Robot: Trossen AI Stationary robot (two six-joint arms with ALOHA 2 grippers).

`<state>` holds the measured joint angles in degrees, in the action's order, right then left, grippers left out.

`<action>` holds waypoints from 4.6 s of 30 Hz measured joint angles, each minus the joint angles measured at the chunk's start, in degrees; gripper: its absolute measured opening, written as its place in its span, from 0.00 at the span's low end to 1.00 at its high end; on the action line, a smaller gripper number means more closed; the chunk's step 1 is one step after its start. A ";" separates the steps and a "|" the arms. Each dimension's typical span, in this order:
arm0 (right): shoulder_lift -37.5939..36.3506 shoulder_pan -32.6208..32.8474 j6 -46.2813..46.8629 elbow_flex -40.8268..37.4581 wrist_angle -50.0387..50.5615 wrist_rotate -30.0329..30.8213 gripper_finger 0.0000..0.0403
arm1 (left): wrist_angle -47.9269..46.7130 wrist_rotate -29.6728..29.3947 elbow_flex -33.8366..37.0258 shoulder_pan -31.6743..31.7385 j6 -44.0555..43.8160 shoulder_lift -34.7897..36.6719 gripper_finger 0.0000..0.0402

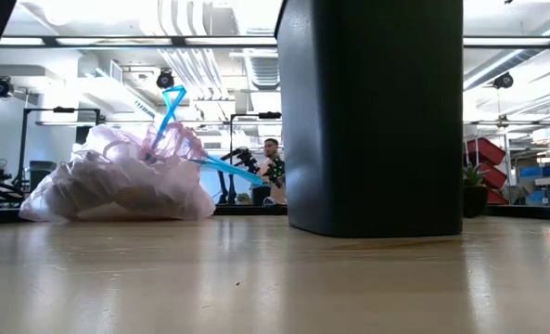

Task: Place trash/remove bag and relplace
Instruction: Insert the blue trash bag into the trash bin

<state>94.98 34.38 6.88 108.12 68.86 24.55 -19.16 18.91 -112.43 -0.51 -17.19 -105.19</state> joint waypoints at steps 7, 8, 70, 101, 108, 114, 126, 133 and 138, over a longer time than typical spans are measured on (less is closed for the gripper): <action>-0.26 0.84 -4.69 -0.15 -0.10 2.29 0.77 | -3.93 -1.76 -0.04 -0.13 0.80 0.45 0.56; -0.31 0.84 -4.66 -0.17 -0.07 2.96 0.77 | -5.99 -1.91 -0.51 -0.13 1.18 0.67 0.57; -13.29 -6.32 49.47 2.59 8.84 3.28 0.77 | -47.83 -29.96 -13.43 -2.24 7.64 9.54 0.59; -8.03 -25.53 60.22 -2.60 -12.81 -24.51 0.71 | -51.86 -43.11 -1.69 -11.08 0.94 21.40 0.63; -3.97 -21.12 46.26 1.10 -13.82 -24.35 0.75 | -25.06 -36.44 11.78 -9.96 1.46 24.40 0.62; -5.65 -18.78 41.45 9.32 0.94 -15.98 0.77 | -15.77 -33.60 10.87 -8.55 1.51 18.14 0.61; -16.05 -17.09 47.05 2.00 20.87 -9.17 0.74 | -14.94 -30.44 -10.02 -8.81 -1.21 -3.01 0.60; -21.72 -8.69 45.69 -7.89 21.13 -9.41 0.74 | -24.09 -29.78 -21.65 -11.15 -5.26 -12.82 0.60; -22.49 -1.65 42.44 -12.64 18.39 -6.08 0.75 | -26.19 -29.86 -21.42 -12.00 -11.52 -14.80 0.59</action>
<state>72.49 32.74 49.31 95.47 87.26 18.47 -45.34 -10.96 -133.85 -12.52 -28.71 -119.98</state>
